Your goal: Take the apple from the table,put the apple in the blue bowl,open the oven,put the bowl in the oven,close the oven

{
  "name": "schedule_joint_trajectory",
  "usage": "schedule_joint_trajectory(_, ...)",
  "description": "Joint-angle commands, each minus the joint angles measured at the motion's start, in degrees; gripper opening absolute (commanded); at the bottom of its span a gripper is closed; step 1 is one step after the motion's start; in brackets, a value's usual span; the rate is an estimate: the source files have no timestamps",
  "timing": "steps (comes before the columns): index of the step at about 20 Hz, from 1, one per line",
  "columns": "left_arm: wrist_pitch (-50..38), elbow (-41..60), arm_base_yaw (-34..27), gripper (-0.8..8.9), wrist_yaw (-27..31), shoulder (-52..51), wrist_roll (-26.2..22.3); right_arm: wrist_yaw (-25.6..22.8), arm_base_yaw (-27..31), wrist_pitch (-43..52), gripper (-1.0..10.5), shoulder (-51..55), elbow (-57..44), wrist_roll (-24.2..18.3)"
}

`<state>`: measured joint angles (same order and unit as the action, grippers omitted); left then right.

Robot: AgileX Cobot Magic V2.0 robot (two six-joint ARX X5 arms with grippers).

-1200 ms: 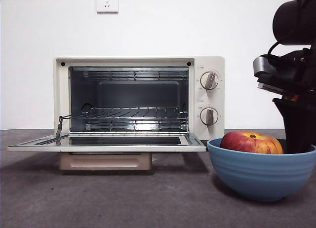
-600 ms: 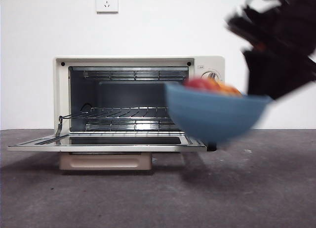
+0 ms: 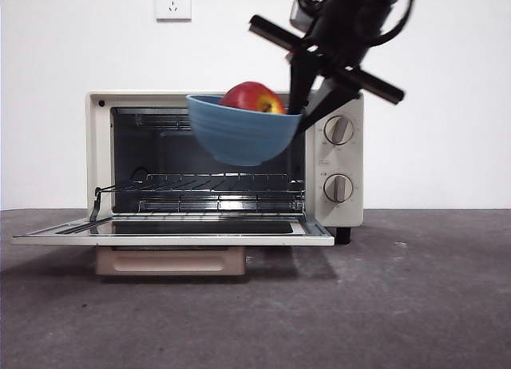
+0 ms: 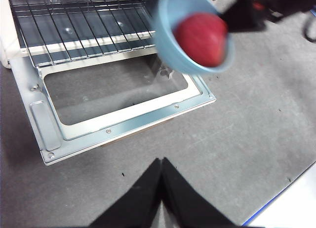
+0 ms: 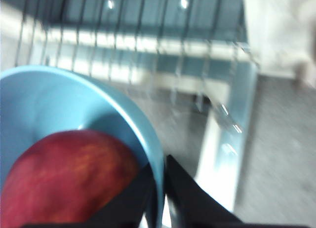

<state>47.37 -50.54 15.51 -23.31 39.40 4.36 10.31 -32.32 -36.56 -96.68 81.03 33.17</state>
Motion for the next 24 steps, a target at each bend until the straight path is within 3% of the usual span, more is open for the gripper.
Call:
schedule_joint_trajectory(1,-0.7,-0.4,0.3,0.07,-0.2,0.3,-0.7,-0.5,-0.6,0.8,0.0,-4.4,4.5,6.0)
schedule_joint_trajectory(13,-0.6,-0.4,1.1,0.07,-0.3,0.3,-0.7,-9.6,-2.0,7.0,0.0,-9.8,6.8,22.5)
schedule_joint_trajectory(19,-0.4,-0.4,2.6,0.07,-0.3,0.2,-0.7,-16.3,-3.2,8.8,0.0,-10.6,6.8,25.4)
schedule_joint_trajectory(24,-0.4,-0.4,2.6,0.07,-0.3,0.2,-0.7,-18.3,-3.2,9.4,0.0,-11.0,6.8,26.6)
